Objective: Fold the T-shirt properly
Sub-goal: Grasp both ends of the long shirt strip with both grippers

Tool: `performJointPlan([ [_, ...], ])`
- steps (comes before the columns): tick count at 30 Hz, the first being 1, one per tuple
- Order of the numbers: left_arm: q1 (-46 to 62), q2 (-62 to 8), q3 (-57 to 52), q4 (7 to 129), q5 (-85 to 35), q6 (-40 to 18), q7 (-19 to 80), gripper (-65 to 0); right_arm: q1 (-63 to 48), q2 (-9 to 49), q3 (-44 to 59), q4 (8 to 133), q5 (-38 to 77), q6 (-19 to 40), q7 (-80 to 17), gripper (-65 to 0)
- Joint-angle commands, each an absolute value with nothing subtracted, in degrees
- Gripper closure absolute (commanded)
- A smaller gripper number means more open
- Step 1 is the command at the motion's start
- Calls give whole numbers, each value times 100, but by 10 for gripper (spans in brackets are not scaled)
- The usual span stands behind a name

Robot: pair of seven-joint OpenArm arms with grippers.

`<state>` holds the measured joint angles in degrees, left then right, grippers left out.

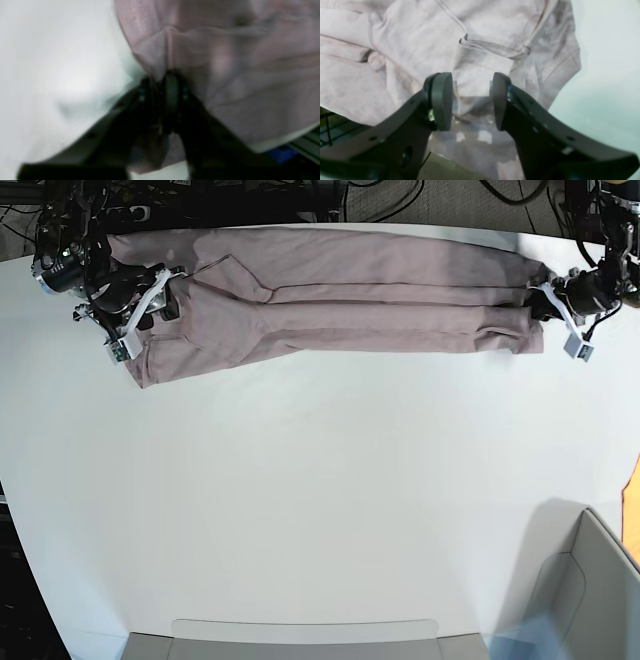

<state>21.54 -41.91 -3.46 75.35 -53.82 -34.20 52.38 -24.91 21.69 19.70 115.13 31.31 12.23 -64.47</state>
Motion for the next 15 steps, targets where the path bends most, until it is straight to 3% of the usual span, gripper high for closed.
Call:
performJointPlan([
  [1, 2202, -4154, -224, 7310, -4927, -3363, 5745, 0, -2457, 2246, 2000, 11609, 3160, 1235, -6369, -264],
  [6, 1938, -4136, -400, 6835, -4532, -3371, 5675, 0, -2343, 2211, 2000, 11609, 3160, 1235, -6378, -264],
  [15, 1912, -4127, -2273, 6686, -4523, -3380, 5719, 0, -2255, 2185, 2009, 11609, 3160, 1235, -6369, -264],
])
